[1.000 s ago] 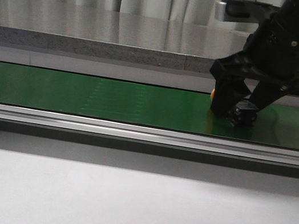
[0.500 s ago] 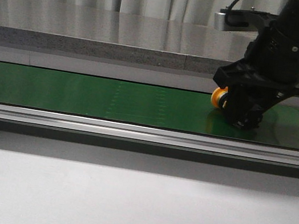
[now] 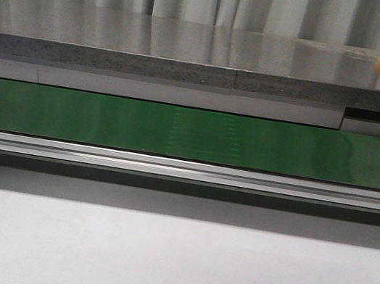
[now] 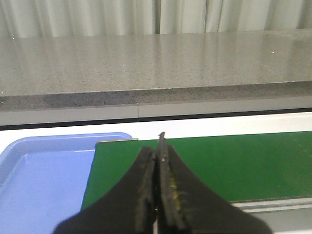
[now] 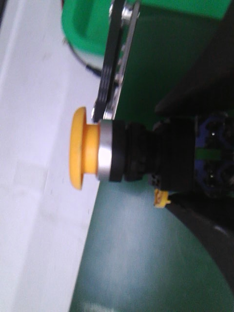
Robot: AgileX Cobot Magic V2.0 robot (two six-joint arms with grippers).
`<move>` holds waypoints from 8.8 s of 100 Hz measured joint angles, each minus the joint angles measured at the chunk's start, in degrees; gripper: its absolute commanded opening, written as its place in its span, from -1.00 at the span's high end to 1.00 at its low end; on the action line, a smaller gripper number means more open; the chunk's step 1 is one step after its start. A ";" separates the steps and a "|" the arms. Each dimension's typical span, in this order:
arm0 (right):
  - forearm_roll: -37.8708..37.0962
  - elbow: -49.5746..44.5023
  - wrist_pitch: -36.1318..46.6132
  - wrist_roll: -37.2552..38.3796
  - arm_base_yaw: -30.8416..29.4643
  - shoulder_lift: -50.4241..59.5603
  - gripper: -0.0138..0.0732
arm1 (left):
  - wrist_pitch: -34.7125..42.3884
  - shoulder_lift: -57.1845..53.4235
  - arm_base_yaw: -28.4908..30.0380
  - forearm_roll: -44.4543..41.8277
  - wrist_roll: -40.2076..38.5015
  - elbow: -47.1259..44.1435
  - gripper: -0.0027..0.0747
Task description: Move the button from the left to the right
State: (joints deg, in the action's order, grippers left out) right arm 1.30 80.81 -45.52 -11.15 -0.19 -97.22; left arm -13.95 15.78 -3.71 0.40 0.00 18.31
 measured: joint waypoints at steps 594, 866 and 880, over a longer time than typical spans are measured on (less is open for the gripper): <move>0.51 -79.46 36.18 13.63 3.50 96.94 0.84 | 0.00 0.00 0.00 0.00 0.00 0.00 0.98; 0.51 -82.43 37.54 13.85 3.50 97.82 0.84 | 14.44 -16.01 0.00 -0.40 -0.55 -18.07 0.98; 0.51 -82.43 37.54 13.85 3.50 97.82 0.84 | 14.35 -16.01 0.00 -0.40 -0.55 -18.07 0.98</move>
State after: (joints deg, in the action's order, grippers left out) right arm 1.81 -1.62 -7.98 2.70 3.30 0.60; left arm 0.40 -0.24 -3.71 0.00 -0.55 0.23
